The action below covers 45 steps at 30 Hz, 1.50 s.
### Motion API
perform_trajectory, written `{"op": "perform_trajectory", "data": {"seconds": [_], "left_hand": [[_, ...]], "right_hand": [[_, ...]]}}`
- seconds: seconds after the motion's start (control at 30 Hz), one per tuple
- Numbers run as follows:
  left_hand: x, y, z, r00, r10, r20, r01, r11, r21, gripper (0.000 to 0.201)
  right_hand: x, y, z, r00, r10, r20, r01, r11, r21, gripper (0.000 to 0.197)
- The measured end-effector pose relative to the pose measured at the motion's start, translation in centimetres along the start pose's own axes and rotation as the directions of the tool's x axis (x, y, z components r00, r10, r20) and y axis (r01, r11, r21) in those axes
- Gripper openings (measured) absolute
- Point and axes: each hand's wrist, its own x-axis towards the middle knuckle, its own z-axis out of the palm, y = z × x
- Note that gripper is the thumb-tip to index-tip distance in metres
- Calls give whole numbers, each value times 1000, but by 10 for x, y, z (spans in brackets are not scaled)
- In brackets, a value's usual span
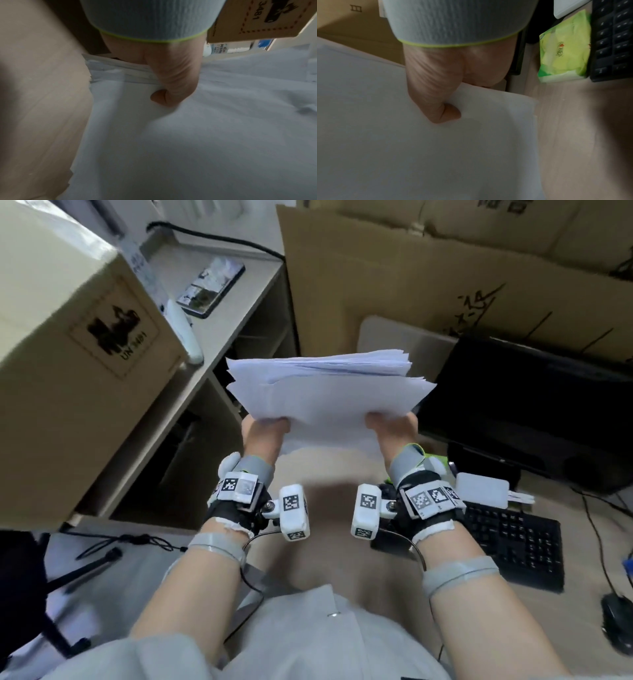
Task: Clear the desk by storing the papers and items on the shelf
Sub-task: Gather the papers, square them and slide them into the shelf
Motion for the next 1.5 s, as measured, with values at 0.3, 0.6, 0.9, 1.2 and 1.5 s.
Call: {"op": "perform_trajectory", "data": {"seconds": [0.3,0.6,0.9,1.2,1.5], "left_hand": [[35,-54,-7,991,56,119,-49,997,-64,50],[49,-35,7,994,-60,96,81,971,-226,27],[54,17,2,967,242,82,-178,870,-459,15],[54,-14,19,985,158,72,-130,944,-304,55],[68,-9,24,976,214,-44,-218,946,-240,38]], "right_hand": [[12,82,46,984,177,14,-172,970,-172,47],[21,71,55,979,199,-52,-198,980,13,14],[26,23,49,993,3,-121,28,968,251,16],[26,54,52,989,73,-125,-75,997,-7,30],[20,50,47,1000,9,-14,-11,992,-122,33]]}}
